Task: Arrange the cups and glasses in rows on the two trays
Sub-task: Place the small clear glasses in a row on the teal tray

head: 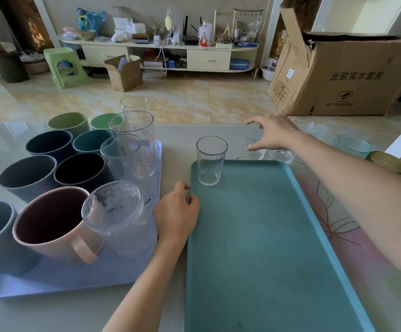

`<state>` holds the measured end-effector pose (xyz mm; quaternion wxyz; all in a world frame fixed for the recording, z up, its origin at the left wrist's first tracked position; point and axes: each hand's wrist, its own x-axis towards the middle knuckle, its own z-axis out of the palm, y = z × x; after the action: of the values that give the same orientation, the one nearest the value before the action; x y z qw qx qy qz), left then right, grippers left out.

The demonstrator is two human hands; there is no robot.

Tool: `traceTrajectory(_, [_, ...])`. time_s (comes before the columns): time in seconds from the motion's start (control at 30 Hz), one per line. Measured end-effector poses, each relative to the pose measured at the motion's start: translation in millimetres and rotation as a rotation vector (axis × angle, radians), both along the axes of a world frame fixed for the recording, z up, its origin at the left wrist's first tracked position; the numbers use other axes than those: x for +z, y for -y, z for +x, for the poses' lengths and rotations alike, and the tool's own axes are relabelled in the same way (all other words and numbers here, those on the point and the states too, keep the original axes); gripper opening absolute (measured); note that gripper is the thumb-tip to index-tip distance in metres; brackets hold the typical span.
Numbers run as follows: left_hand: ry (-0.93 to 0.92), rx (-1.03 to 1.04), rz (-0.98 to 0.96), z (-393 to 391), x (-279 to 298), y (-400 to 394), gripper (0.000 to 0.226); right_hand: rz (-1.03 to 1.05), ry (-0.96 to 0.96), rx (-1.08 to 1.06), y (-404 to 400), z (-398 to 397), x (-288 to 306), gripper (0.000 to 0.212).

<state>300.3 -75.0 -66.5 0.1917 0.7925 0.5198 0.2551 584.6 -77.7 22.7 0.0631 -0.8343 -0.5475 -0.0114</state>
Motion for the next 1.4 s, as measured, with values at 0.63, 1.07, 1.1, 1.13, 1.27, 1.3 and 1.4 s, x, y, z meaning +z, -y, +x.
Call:
traceTrajectory(0.63, [0.164,-0.011,0.046,-10.8,-7.6,18.8,0.031,0.400,-0.623,0.125,107.3,-143.1,-26.9,0.079])
traceTrajectory(1.07, [0.118,-0.036,0.097,-17.1,-10.2,20.7,0.018,0.486,-0.770,0.061,80.2,-175.6,-62.4,0.089])
traceTrajectory(1.1, [0.119,-0.033,0.097,-17.1,-9.6,21.0,0.017,0.486,-0.777,0.059,79.0,-176.4,-62.5,0.090])
traceTrajectory(1.13, [0.121,-0.032,0.098,-16.9,-9.2,21.0,0.018,0.486,-0.775,0.058,77.8,-177.4,-62.5,0.090])
traceTrajectory(1.27, [0.125,-0.034,0.091,-16.7,-8.2,21.7,0.020,0.483,-0.730,0.068,75.5,-181.7,-61.0,0.087])
traceTrajectory(1.3, [0.118,-0.036,0.086,-16.6,-8.0,21.6,0.015,0.483,-0.728,0.071,75.2,-181.8,-61.0,0.087])
traceTrajectory(1.4, [0.105,-0.038,0.080,-16.2,-8.6,20.4,0.003,0.481,-0.720,0.069,75.6,-182.5,-61.4,0.087])
